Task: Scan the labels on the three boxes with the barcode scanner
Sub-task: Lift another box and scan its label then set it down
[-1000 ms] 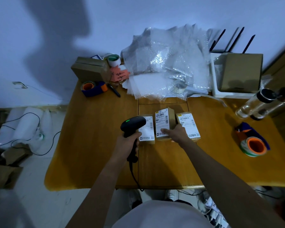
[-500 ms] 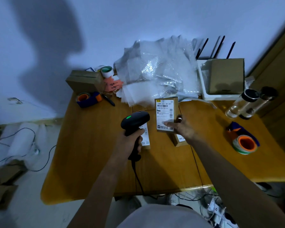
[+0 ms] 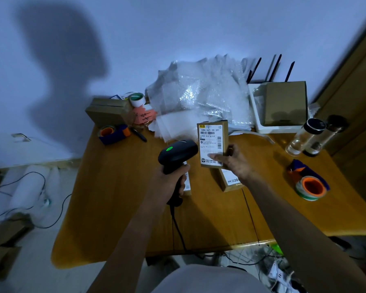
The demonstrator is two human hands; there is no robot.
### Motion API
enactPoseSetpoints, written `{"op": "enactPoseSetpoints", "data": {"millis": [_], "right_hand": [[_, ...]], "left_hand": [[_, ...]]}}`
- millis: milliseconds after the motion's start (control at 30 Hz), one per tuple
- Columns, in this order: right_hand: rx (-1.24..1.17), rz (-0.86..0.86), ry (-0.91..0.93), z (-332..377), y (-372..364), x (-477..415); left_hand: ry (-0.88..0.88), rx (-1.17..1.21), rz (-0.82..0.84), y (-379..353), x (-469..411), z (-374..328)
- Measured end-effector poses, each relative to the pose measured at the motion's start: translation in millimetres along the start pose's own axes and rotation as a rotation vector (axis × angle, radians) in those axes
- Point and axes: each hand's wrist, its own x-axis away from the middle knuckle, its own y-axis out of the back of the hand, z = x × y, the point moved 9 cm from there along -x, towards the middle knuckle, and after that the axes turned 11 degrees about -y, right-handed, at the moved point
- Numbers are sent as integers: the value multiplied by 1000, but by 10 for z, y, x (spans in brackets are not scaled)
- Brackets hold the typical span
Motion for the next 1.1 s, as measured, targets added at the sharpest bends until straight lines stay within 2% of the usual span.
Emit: {"op": "enactPoseSetpoints", "data": {"millis": [533,1100], "right_hand": [[56,3,26,6,-30,25],[20,17,-31,-158,-52,-158]], "left_hand": [[4,-27,-56,47,29,59],[7,-9,-64,90,-42,136]]}}
